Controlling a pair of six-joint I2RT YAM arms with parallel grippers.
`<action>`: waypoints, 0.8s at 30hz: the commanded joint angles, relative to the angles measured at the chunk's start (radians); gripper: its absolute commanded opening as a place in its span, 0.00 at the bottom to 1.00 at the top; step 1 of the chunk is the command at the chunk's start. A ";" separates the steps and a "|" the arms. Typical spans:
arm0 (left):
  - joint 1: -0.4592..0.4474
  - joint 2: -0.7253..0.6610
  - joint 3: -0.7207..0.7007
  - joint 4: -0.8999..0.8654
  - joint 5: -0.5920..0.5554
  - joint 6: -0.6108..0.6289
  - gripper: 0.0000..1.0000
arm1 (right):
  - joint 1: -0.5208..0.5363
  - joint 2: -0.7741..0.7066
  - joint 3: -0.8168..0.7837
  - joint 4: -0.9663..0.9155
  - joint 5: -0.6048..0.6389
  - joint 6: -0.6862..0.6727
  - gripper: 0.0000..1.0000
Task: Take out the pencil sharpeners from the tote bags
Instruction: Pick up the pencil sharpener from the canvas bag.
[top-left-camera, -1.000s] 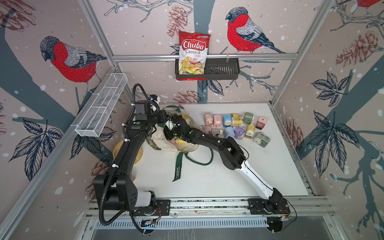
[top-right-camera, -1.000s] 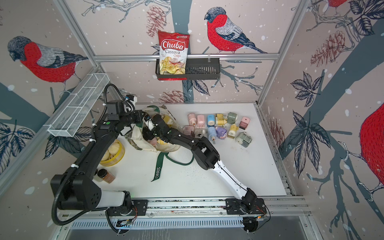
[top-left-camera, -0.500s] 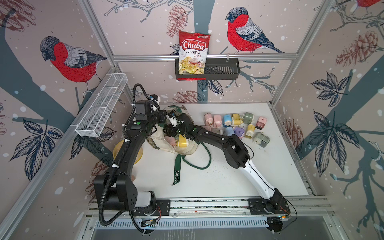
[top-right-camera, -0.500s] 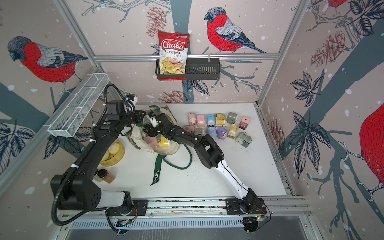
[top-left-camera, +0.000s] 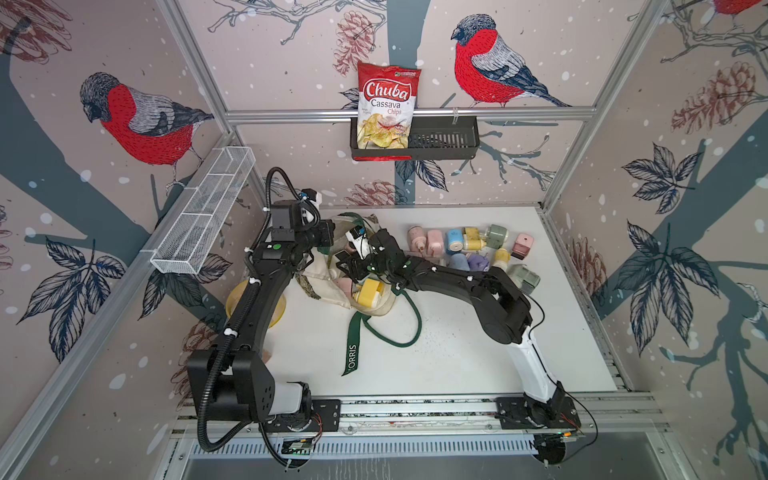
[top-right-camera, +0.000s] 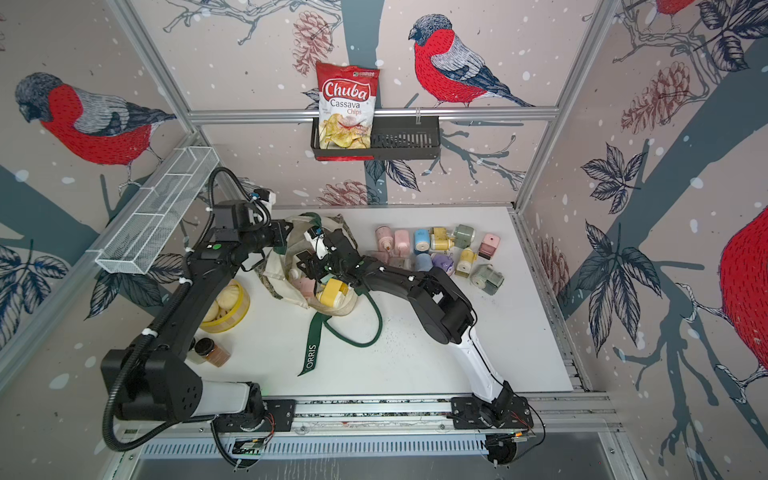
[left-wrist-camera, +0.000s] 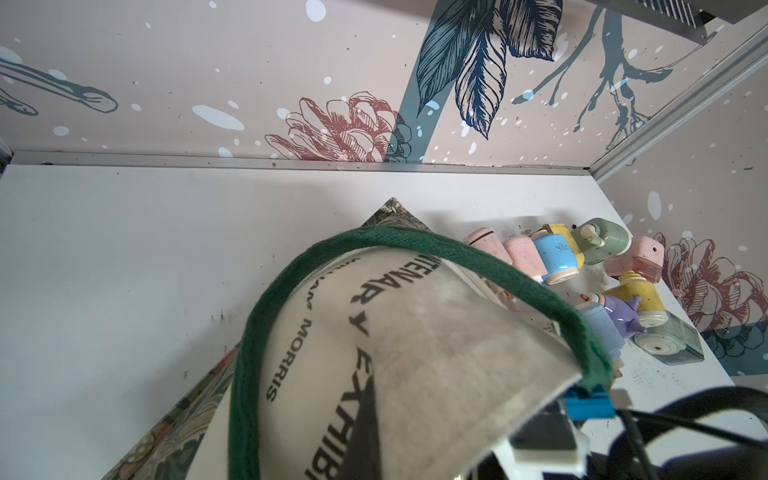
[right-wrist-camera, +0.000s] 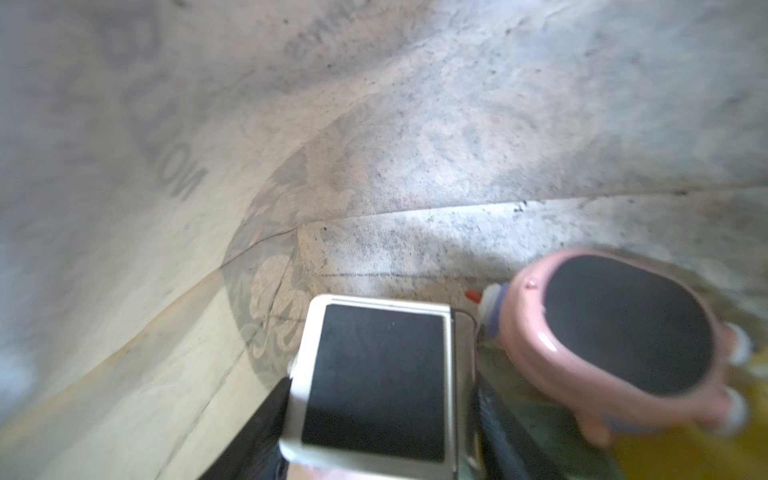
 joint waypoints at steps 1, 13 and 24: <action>0.002 -0.001 0.013 0.102 -0.013 -0.007 0.00 | 0.001 -0.065 -0.071 0.079 0.067 0.044 0.32; 0.002 0.004 0.014 0.093 -0.047 -0.010 0.00 | 0.015 -0.204 -0.207 0.101 0.081 0.053 0.32; 0.002 0.006 0.023 0.077 -0.073 -0.007 0.00 | 0.042 -0.477 -0.402 0.011 0.109 -0.073 0.33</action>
